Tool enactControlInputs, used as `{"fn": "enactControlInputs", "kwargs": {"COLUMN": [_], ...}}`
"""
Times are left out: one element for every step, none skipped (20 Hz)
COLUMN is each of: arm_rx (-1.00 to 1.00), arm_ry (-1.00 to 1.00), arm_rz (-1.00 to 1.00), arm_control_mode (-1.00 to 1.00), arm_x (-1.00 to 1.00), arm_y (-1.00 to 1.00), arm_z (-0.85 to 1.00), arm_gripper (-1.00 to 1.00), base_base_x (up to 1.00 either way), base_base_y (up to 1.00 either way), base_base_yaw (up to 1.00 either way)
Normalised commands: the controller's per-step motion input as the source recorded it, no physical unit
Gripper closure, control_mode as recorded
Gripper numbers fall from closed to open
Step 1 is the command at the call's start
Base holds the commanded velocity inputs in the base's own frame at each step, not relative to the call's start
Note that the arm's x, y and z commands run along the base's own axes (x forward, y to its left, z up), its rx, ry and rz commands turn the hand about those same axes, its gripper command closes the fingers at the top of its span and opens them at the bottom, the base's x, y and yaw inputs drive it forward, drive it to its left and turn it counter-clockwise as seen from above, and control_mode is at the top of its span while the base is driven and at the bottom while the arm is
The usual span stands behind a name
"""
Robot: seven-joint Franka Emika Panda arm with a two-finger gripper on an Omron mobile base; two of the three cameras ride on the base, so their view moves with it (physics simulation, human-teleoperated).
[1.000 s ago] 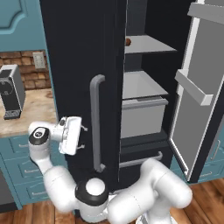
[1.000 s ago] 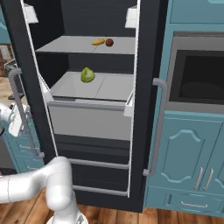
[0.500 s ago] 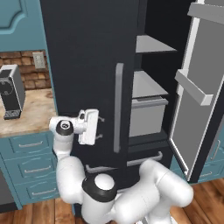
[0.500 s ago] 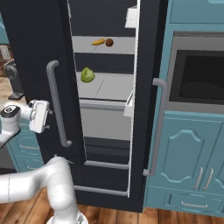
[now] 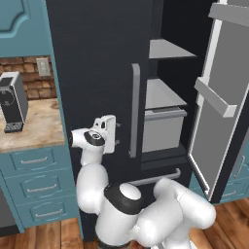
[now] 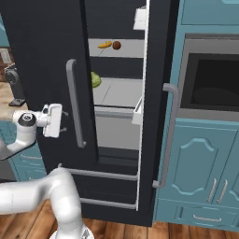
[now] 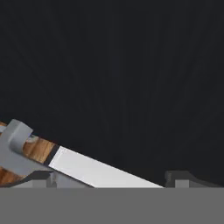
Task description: Place the pear in the correct fridge rack based on whether it is a fruit or vegetable. Finally, close the fridge door.
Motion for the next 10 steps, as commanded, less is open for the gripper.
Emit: {"fn": "enactControlInputs", "kwargs": {"arm_rx": [0.09, 0.09, 0.09, 0.10, 0.10, 0.10, 0.11, 0.09, 0.09, 0.07], "arm_ry": [-0.04, 0.00, 0.00, 0.00, 0.01, 0.06, 0.09, 0.09, 0.09, 0.06], "arm_rz": [0.51, 0.51, 0.53, 0.53, 0.53, 0.53, 0.54, 0.54, 0.54, 0.54], "arm_control_mode": [-1.00, -1.00, -1.00, -1.00, -1.00, -1.00, -1.00, -1.00, -1.00, -1.00], "arm_x": [0.84, 0.90, 0.98, 1.00, 1.00, 1.00, 1.00, 1.00, 1.00, 0.81], "arm_y": [-0.19, -0.16, -0.11, -0.11, -0.06, -0.01, 0.00, 0.00, 0.00, 0.00], "arm_z": [0.00, 0.00, 0.00, 0.00, 0.01, 0.07, 0.10, 0.10, 0.09, 0.07], "arm_gripper": [-1.00, -1.00, -1.00, -1.00, -1.00, -1.00, -1.00, -1.00, -1.00, -1.00], "base_base_x": [0.00, 0.00, 0.00, 0.00, 0.00, 0.00, 0.00, 0.00, 0.00, 0.00], "base_base_y": [0.00, 0.00, 0.00, 0.00, 0.00, 0.00, 0.00, 0.00, 0.00, 0.00], "base_base_yaw": [0.00, 0.00, 0.00, 0.00, 0.00, 0.00, 0.00, 0.00, 0.00, 0.00]}}
